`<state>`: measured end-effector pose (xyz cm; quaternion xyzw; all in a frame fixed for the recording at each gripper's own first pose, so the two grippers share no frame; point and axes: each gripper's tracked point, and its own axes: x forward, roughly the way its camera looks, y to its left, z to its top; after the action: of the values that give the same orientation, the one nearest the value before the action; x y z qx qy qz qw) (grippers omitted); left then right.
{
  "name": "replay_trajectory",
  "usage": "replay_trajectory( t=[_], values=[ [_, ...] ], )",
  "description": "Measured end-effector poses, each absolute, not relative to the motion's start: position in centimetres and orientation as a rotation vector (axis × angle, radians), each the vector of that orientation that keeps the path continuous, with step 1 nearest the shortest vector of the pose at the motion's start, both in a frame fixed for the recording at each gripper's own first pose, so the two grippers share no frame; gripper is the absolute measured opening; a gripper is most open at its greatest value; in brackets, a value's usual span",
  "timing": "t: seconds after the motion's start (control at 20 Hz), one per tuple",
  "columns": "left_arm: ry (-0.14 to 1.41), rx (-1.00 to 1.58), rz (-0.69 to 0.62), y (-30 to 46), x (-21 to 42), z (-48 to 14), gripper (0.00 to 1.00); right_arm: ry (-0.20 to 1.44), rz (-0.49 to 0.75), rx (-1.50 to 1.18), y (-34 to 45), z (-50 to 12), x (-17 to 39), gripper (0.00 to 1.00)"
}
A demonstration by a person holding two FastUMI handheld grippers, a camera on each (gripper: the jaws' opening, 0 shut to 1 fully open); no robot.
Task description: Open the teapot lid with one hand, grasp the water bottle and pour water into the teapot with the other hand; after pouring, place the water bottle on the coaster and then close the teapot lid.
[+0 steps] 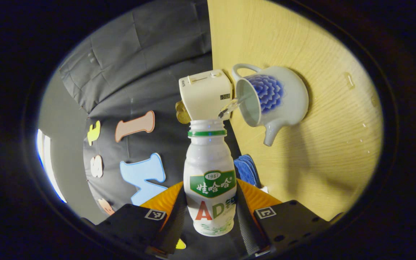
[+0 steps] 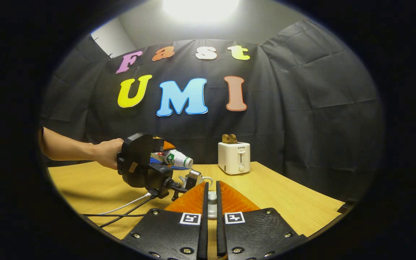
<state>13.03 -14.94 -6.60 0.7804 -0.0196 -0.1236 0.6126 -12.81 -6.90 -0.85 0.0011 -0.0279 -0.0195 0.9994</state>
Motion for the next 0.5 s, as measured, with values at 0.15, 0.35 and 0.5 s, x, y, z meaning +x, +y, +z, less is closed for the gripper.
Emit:
replay_trajectory(
  t=[0.15, 0.35, 0.5],
  values=[
    [-0.057, 1.825, -0.285, -15.32, 13.19, -6.43, 0.80, -0.053, -0.038, 0.007, -6.97, -0.89, -12.80, 0.10],
    [-0.065, 1.845, -0.285, -15.43, 13.06, -6.14, 0.70, -0.055, -0.043, 0.010, -7.18, -0.93, -12.93, 0.10],
    [-0.071, 1.856, -0.286, -15.52, 13.03, -6.01, 0.80, -0.054, -0.042, 0.012, -7.16, -0.86, -13.01, 0.10]
  ],
)
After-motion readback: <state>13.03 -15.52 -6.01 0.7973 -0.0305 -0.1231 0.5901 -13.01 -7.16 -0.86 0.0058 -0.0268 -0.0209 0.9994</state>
